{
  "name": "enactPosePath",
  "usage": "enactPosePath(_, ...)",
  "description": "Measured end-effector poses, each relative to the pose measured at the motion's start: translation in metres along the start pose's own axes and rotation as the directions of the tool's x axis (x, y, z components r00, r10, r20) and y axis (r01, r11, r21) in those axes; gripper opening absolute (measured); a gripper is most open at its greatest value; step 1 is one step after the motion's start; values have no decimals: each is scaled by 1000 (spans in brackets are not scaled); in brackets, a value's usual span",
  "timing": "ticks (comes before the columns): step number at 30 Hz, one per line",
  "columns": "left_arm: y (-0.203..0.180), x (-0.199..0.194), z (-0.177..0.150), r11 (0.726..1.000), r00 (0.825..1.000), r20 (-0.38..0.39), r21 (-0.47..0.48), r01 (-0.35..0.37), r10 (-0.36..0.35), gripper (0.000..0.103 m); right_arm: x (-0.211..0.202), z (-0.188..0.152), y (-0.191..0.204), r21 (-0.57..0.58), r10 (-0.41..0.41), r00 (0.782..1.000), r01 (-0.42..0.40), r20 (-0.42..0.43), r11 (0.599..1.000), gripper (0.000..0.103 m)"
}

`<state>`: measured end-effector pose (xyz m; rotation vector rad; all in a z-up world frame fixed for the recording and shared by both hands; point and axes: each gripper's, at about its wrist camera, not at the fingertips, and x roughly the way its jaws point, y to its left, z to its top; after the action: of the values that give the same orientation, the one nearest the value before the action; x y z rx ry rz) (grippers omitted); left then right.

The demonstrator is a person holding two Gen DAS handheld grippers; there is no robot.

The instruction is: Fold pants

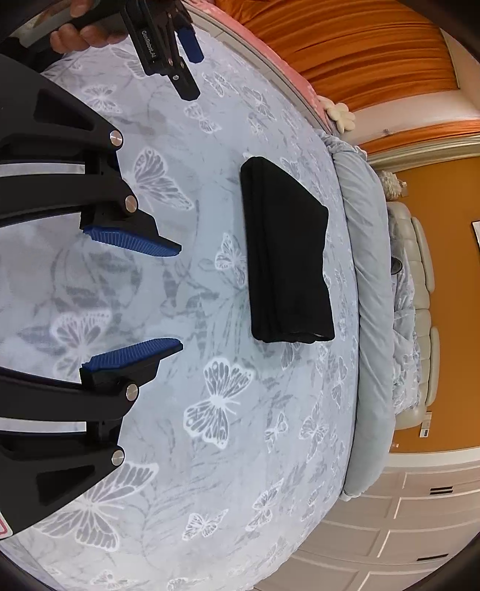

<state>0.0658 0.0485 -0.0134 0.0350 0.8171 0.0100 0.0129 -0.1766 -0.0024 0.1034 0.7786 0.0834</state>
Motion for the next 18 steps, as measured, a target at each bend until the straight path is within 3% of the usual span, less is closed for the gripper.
enactPosePath(9,-6,-5,-7,999,999,30,38,-27,25,95,0,-7,-3,31,-8,1000,8,0,1000,46)
enactPosePath(18,-21,-7,-19,998,1000,25,62,5,-6,95,7,-26,-9,61,-26,999,28,-30,998,48)
